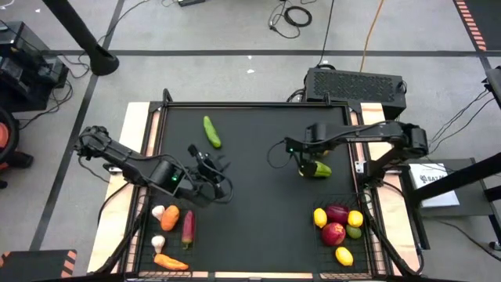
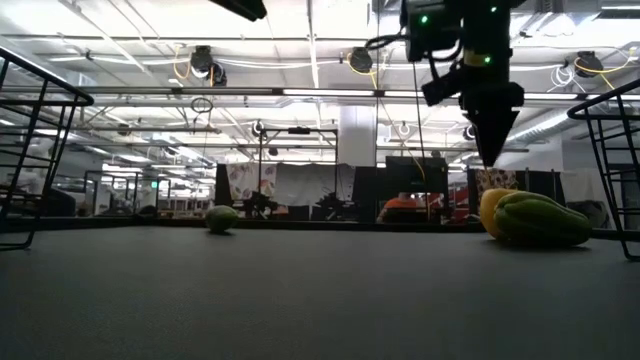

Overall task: Sort produce into baskets
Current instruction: Put the chayote into the basket on the bottom left

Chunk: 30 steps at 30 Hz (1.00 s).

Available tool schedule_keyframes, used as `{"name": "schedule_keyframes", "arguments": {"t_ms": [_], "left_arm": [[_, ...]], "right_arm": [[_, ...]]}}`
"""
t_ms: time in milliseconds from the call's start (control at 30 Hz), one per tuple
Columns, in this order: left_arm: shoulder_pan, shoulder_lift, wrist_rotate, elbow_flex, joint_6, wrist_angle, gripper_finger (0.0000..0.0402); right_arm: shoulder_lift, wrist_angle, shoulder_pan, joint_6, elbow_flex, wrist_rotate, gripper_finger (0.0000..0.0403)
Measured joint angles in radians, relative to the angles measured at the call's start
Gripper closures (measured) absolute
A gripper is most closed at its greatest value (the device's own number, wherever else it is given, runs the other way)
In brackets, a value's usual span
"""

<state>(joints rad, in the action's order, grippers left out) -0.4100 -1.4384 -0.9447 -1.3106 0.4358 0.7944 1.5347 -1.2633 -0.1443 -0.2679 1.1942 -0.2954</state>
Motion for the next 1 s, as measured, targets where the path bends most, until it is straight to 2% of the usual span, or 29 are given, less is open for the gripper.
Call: {"name": "schedule_keyframes", "arguments": {"t_ms": [133,467,633,1000], "left_arm": [[0.015,0.000,0.007,0.000,0.000,0.003,0.0270],[0.017,0.000,0.102,0.000,0.003,0.029,0.0270],[0.015,0.000,0.130,0.000,0.022,0.029,0.0270],[0.015,0.000,0.151,0.000,0.030,0.030,0.0270]], "right_arm": [[0.038,0.012,-0.013,-0.027,0.000,0.068,0.0004],[0.151,-0.004,-0.002,-0.018,-0.019,0.095,0.0003],[0.160,0.014,-0.002,-0.015,-0.023,0.144,0.0003],[0.204,0.007,0.003,-0.004,-0.023,0.141,0.0003]]}}
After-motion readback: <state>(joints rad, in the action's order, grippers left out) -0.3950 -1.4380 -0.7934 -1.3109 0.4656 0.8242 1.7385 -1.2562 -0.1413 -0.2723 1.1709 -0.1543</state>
